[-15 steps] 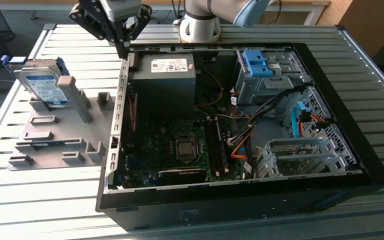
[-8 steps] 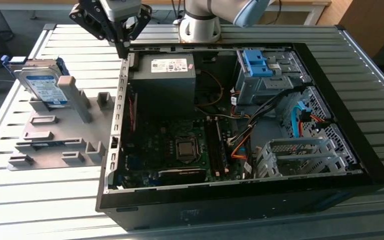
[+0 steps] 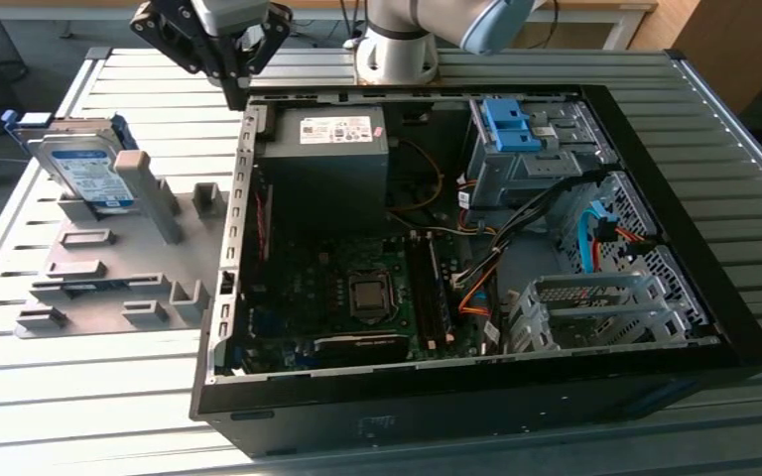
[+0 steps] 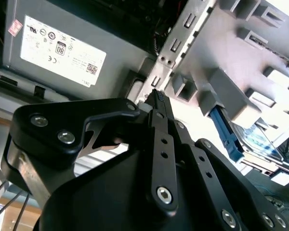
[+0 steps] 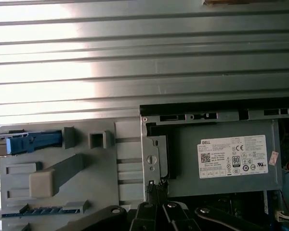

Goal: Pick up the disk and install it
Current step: 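Reach for the disk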

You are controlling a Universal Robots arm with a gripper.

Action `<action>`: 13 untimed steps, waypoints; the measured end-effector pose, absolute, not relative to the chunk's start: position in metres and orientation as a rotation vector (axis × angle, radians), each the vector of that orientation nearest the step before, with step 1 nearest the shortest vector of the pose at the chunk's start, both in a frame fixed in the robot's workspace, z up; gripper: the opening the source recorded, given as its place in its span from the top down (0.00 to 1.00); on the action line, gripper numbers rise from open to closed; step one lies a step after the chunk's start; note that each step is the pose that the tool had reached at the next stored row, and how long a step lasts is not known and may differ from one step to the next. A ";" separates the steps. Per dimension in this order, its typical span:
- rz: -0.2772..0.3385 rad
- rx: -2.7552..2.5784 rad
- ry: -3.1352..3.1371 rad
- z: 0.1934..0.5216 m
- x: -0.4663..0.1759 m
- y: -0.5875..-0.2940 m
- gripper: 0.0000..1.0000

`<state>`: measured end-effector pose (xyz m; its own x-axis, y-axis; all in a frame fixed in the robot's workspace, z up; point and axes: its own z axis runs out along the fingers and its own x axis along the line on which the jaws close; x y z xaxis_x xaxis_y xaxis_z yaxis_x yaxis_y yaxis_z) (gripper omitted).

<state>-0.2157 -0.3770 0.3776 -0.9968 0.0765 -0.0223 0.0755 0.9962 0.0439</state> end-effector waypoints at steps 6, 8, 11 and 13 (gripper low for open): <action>0.068 0.122 3.123 0.377 -0.228 -0.375 0.89; 0.067 0.124 3.138 0.377 -0.229 -0.375 0.89; 0.067 0.125 3.144 0.376 -0.238 -0.375 0.89; 0.067 0.125 3.144 0.376 -0.247 -0.374 0.89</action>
<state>-0.2472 -0.3741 0.3761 -0.9968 0.0792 0.0069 0.0794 0.9959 0.0423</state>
